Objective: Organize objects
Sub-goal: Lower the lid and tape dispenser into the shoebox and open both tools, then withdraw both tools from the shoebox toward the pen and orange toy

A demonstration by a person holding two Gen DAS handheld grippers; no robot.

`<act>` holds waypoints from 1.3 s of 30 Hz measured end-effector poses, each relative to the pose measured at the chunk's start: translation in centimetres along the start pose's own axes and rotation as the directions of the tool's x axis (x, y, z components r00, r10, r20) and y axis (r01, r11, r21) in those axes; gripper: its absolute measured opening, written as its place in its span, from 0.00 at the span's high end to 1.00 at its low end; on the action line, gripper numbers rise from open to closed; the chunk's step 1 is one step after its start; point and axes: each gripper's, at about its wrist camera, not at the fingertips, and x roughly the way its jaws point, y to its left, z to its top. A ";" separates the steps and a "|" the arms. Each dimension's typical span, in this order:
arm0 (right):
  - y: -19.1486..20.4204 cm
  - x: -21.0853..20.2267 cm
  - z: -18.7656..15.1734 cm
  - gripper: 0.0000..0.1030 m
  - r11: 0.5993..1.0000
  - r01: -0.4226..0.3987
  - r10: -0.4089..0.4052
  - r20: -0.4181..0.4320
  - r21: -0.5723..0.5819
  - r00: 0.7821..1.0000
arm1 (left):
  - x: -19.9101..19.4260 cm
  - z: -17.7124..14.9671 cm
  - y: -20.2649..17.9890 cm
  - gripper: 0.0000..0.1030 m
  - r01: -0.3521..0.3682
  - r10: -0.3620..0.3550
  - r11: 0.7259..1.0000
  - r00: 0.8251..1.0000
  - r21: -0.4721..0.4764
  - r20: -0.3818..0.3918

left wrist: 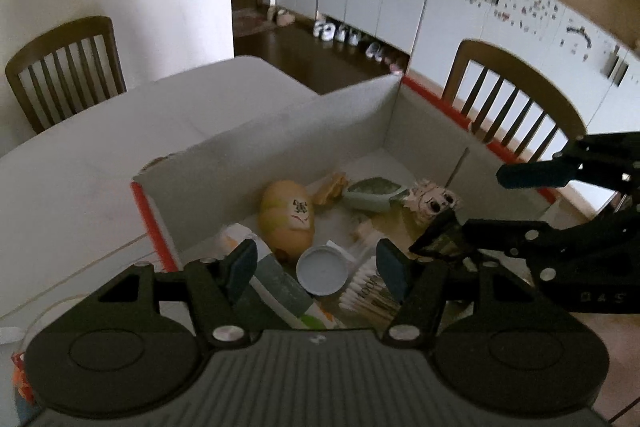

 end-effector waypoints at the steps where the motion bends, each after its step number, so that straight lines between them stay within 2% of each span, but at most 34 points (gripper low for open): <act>1: 0.3 -0.3 0.1 0.47 1.000 -0.001 0.001 0.004 0.001 1.000 | -0.4 0.0 0.0 0.37 0.003 -0.003 1.000 1.000 -0.004 0.008; 11: 4.3 -2.7 0.9 0.43 1.000 -0.016 0.016 0.039 0.021 0.999 | -5.7 -1.5 2.3 0.37 0.052 -0.050 0.998 0.995 -0.019 0.082; 17: 7.5 -3.5 1.1 0.37 0.999 -0.024 0.022 0.043 0.041 0.999 | -8.7 -3.1 4.7 0.36 0.065 -0.063 0.998 0.992 -0.023 0.107; 20: 9.2 -3.6 1.2 0.33 0.998 -0.027 0.026 0.040 0.049 0.999 | -10.1 -4.2 6.2 0.26 0.061 -0.057 0.998 0.991 -0.031 0.118; 27: 14.0 -2.9 2.0 0.22 0.997 -0.053 0.051 0.034 0.052 0.998 | -12.7 -6.5 10.6 0.24 0.039 -0.029 0.997 0.991 -0.069 0.133; 32: 17.5 -2.2 2.7 0.07 0.997 -0.068 0.067 0.039 0.039 0.997 | -14.2 -8.5 14.6 0.20 -0.001 0.015 0.994 0.992 -0.106 0.129; 39: 22.2 -0.6 3.4 0.06 0.996 -0.086 0.085 0.018 0.016 0.996 | -15.0 -11.0 20.0 0.16 -0.026 0.046 0.985 0.993 -0.170 0.111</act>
